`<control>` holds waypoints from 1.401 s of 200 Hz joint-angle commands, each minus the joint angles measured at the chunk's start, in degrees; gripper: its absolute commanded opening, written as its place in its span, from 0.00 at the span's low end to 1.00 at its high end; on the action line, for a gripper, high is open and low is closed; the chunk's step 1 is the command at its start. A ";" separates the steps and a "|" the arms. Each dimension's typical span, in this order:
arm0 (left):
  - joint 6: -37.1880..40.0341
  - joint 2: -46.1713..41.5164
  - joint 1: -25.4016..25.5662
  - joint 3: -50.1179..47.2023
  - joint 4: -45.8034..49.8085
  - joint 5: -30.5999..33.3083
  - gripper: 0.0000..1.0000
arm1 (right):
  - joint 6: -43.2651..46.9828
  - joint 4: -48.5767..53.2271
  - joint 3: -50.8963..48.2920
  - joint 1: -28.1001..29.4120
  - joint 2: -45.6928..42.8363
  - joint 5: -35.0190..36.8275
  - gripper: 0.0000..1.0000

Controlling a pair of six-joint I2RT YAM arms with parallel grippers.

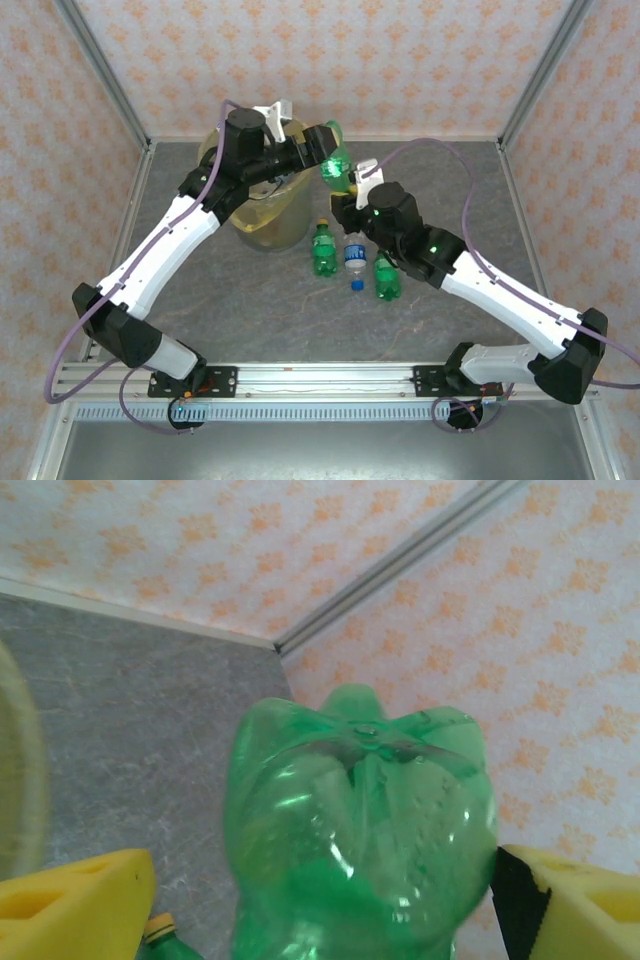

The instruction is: Put the plastic bottles in the bin

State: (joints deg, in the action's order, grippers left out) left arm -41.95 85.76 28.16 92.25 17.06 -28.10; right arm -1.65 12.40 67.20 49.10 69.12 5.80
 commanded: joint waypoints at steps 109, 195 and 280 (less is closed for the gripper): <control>5.79 -1.46 0.71 4.13 0.31 3.70 0.53 | -0.80 0.35 1.95 3.25 -3.59 8.33 0.79; 13.82 -4.59 -13.66 6.32 7.49 12.54 0.51 | -1.69 -2.94 -0.95 3.14 -8.64 11.77 1.00; 28.59 -4.76 -13.66 1.09 14.54 33.60 0.52 | -0.71 -4.00 -2.32 3.17 -8.48 12.39 1.00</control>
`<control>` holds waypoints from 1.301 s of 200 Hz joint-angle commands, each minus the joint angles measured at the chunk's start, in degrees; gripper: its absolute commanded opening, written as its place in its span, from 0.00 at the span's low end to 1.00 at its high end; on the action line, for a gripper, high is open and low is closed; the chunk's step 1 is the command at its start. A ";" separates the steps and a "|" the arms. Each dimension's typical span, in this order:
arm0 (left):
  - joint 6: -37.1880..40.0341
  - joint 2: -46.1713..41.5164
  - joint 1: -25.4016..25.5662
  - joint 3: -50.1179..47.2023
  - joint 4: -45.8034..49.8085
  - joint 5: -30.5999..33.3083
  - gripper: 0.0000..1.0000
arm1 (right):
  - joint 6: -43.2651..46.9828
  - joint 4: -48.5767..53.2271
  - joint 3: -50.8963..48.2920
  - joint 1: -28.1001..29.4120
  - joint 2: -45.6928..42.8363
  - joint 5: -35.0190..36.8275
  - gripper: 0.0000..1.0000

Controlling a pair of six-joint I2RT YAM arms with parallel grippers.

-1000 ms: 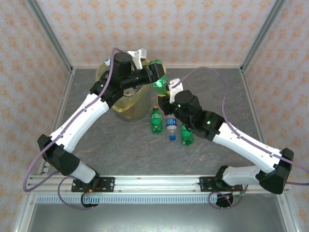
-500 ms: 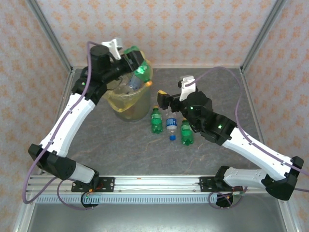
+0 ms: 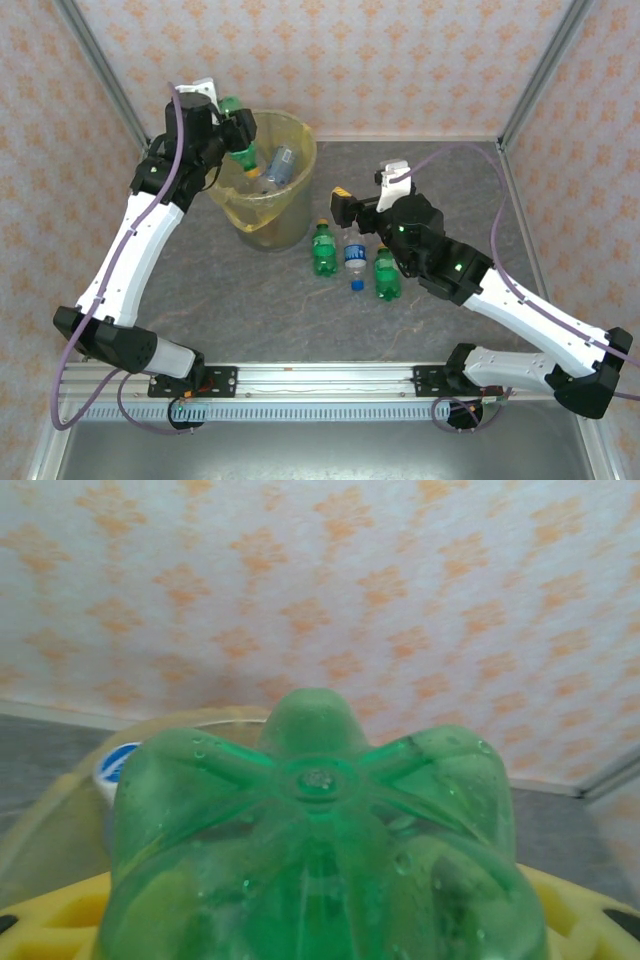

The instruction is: Put the plastic bottles in the bin

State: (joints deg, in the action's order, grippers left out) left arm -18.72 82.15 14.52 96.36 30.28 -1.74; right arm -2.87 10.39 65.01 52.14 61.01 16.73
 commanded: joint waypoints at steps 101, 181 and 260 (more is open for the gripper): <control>2.78 -2.75 -0.02 -7.64 -0.66 5.52 0.78 | -1.10 -0.35 0.74 0.16 0.75 3.44 1.00; -2.39 -4.97 0.24 -4.39 -0.25 -4.23 0.89 | -7.00 5.48 0.88 -0.09 1.51 7.65 1.00; -7.80 -5.26 7.64 -4.32 -3.72 -8.17 0.99 | -22.94 19.46 -4.46 -4.09 -0.32 5.76 1.00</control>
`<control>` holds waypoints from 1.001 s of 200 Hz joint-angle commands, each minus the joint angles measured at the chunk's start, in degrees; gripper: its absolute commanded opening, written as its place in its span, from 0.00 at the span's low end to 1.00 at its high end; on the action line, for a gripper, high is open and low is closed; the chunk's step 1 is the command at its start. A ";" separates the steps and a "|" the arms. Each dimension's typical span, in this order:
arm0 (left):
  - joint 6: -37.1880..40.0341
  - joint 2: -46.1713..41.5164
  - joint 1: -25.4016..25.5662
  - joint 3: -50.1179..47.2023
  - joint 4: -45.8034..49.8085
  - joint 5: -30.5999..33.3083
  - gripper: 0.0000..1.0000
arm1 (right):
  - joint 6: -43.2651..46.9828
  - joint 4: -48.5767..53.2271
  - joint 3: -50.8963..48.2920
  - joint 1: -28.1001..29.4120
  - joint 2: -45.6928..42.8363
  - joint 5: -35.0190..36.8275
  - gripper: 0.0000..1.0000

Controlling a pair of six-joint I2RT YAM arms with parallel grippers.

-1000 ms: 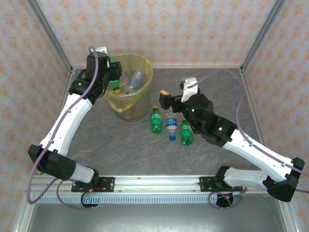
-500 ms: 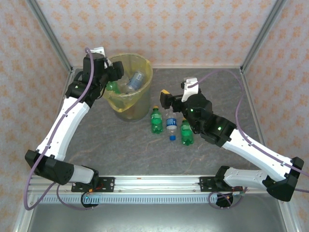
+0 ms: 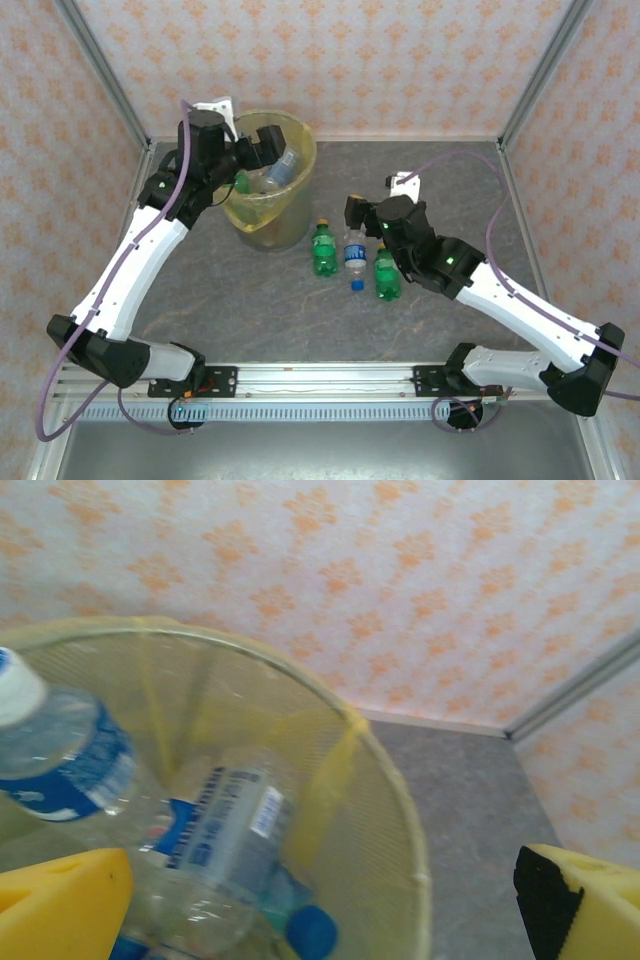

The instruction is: Put the plastic bottles in the bin

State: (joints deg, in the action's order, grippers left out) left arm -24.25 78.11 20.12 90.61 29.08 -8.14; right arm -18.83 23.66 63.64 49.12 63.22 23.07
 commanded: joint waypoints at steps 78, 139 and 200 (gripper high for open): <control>-4.48 0.46 6.78 0.88 -4.38 -2.94 0.99 | -16.12 11.09 -16.76 -5.44 -4.53 -11.06 0.89; -4.67 0.75 6.82 0.96 -4.90 -3.47 0.99 | -17.07 7.31 -24.52 -11.65 -2.60 -18.94 0.80; -5.00 1.58 9.73 0.07 -9.23 -11.19 0.99 | -16.61 4.44 -29.28 -16.37 -1.54 -23.13 0.79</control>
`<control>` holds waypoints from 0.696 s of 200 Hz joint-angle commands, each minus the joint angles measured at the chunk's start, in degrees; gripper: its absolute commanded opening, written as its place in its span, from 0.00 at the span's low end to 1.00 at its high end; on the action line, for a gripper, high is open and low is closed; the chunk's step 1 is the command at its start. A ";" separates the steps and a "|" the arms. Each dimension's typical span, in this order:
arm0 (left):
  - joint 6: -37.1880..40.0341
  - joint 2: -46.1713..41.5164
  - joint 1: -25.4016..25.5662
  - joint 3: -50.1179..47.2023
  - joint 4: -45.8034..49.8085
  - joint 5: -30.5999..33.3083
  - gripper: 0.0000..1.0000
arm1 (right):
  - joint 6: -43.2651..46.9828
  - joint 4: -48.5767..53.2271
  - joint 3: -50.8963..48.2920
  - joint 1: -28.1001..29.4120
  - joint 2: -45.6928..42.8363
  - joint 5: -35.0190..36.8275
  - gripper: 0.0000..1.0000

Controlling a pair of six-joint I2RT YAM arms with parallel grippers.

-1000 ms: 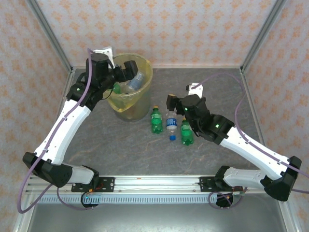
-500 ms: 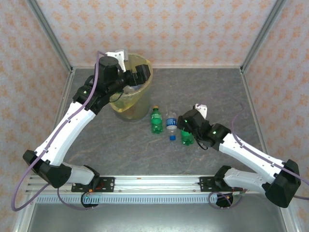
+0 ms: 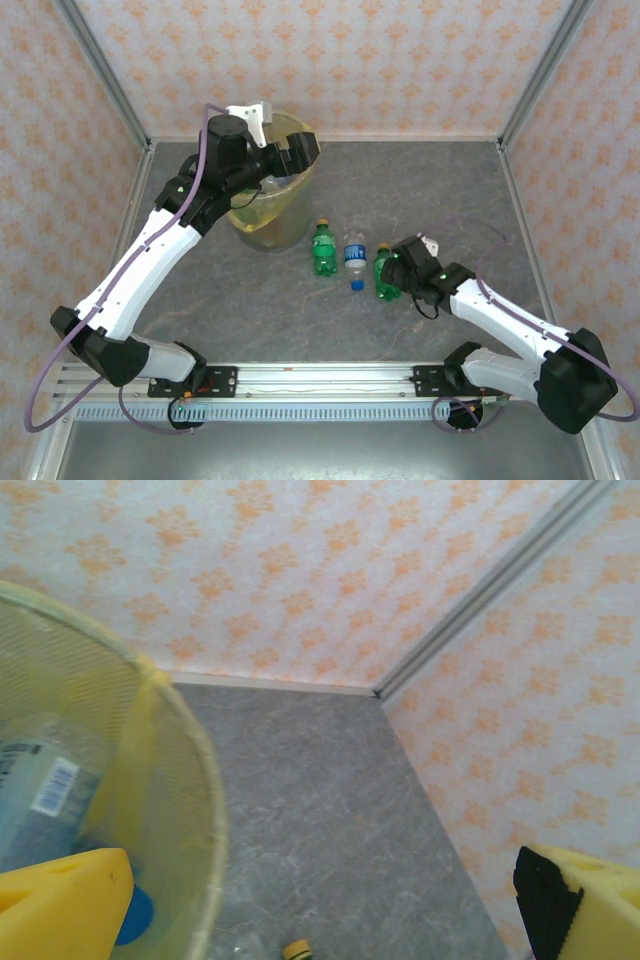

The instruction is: Put the plastic bottles in the bin

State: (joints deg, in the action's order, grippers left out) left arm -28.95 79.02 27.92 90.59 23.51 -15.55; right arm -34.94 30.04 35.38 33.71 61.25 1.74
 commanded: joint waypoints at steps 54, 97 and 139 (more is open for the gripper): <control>-0.58 0.07 3.22 -0.82 -2.15 -2.89 0.99 | 0.50 -4.29 -1.62 -1.37 4.83 -5.15 0.79; -0.75 -1.76 3.28 -3.03 -2.14 -1.46 0.99 | 1.73 -5.78 -0.06 -1.37 8.42 -6.66 0.80; -0.60 -2.39 3.24 -3.19 -1.35 -0.84 0.99 | 3.27 -7.25 1.40 -1.34 11.71 -6.56 0.81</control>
State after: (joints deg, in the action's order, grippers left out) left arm -29.12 79.09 30.94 87.61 22.65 -17.56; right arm -33.28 23.09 35.48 32.58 71.64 -5.65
